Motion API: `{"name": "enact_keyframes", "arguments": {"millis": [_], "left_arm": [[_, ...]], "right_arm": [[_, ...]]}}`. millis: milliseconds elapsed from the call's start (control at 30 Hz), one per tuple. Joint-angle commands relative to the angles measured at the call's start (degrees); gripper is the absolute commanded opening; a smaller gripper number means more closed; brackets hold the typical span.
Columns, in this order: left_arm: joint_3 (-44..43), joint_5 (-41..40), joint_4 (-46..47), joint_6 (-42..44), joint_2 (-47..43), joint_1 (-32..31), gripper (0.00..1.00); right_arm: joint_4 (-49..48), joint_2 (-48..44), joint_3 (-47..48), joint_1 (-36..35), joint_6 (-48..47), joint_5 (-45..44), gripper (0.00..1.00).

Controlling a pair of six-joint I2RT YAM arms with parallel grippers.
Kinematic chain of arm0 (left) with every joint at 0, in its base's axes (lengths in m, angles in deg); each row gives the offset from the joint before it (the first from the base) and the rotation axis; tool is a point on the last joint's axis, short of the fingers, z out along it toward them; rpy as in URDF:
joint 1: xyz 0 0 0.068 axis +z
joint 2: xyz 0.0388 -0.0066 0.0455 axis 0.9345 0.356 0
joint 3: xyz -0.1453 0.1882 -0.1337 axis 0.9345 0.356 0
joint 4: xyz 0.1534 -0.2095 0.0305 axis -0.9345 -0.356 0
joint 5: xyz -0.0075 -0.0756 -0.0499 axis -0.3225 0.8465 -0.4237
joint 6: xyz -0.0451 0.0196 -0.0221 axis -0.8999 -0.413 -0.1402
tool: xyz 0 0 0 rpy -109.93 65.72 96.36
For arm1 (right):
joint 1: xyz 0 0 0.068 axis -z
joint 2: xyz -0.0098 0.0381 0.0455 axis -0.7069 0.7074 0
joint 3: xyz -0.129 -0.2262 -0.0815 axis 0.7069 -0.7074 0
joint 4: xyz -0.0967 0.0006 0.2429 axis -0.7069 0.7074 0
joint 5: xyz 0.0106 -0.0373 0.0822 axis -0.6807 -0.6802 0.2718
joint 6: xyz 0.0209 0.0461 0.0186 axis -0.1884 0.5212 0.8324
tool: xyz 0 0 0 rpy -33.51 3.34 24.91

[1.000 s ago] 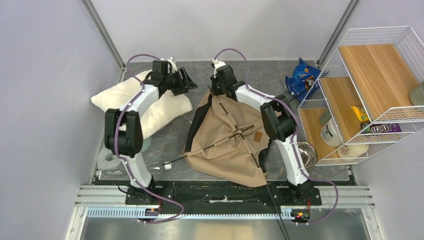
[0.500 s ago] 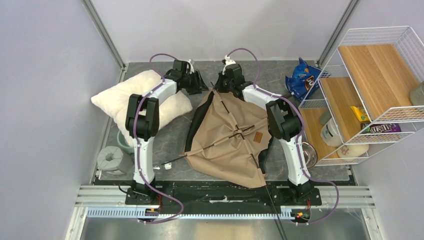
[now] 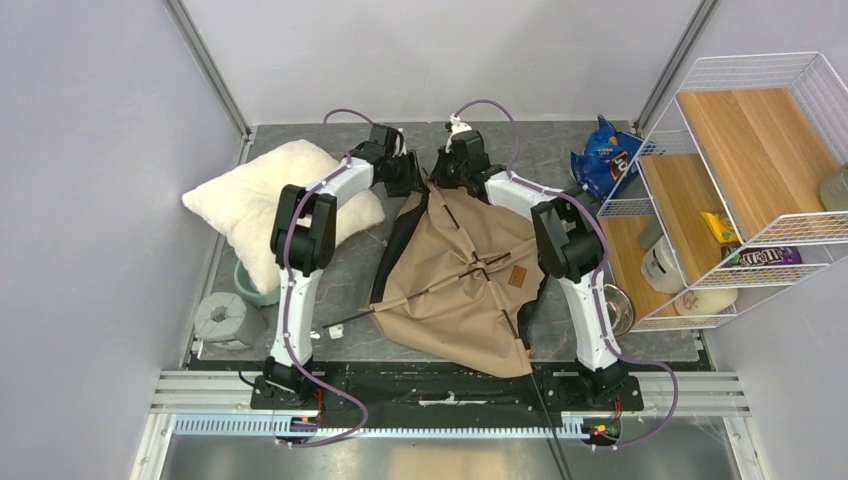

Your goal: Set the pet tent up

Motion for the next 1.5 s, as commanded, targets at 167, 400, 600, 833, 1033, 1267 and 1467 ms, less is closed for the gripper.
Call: {"name": "enact_keyframes", "arguments": {"millis": [167,400,600,833,1033,1267,1467], "left_arm": [[-3.90,-6.97,-4.66,3.84,4.18,-2.28,0.46],[-6.98,-10.80,-8.37,4.56,6.75,-3.47,0.24],[-9.32,-10.23,-9.19,6.18,6.78,-3.41,0.02],[-9.81,-9.44,-9.03,6.22,4.16,-1.02,0.02],[-8.97,-6.86,-8.05,4.37,1.88,1.87,0.02],[-7.78,-4.36,-6.09,3.41,0.42,2.77,0.02],[-7.70,-1.68,-5.28,3.32,0.51,2.77,0.02]], "right_arm": [[0.63,1.87,-0.12,0.04,0.51,0.75,0.00],[0.66,2.28,-0.02,0.10,1.17,1.14,0.00],[2.23,0.51,-0.03,0.26,1.35,1.18,0.00],[3.65,-4.18,-1.52,0.63,0.67,1.44,0.00],[2.91,-7.35,-5.85,0.73,0.76,2.71,0.00],[3.22,-8.82,-9.76,0.66,-1.41,7.40,0.00],[5.22,-6.93,-8.62,0.28,-3.69,11.39,0.00]]}}
